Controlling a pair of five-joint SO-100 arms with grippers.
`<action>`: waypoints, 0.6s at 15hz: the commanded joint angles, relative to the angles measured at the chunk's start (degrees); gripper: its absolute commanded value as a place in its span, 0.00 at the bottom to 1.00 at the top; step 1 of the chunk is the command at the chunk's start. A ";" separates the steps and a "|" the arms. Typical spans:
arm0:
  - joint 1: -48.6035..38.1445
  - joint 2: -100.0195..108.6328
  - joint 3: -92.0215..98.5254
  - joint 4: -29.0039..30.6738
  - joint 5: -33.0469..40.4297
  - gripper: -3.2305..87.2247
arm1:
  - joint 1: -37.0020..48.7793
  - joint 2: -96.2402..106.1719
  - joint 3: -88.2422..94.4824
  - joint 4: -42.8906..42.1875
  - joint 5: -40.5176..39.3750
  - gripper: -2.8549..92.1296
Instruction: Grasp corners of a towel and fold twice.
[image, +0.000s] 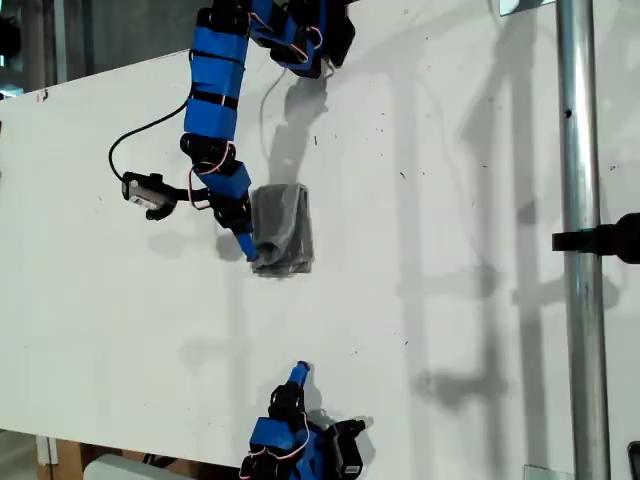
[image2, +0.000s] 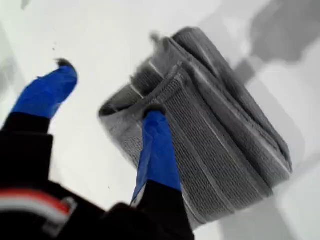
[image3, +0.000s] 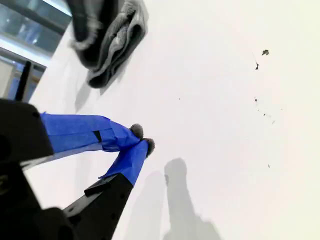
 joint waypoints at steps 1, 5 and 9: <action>0.35 0.18 0.35 -0.79 0.18 0.01 | -0.26 7.91 -4.13 -7.73 -4.31 0.44; 0.62 0.18 0.35 -0.26 -1.58 0.01 | 6.42 27.77 6.68 0.26 -3.78 0.18; 2.46 0.18 0.26 -1.32 -4.04 0.06 | 7.82 73.48 45.44 15.47 3.52 0.03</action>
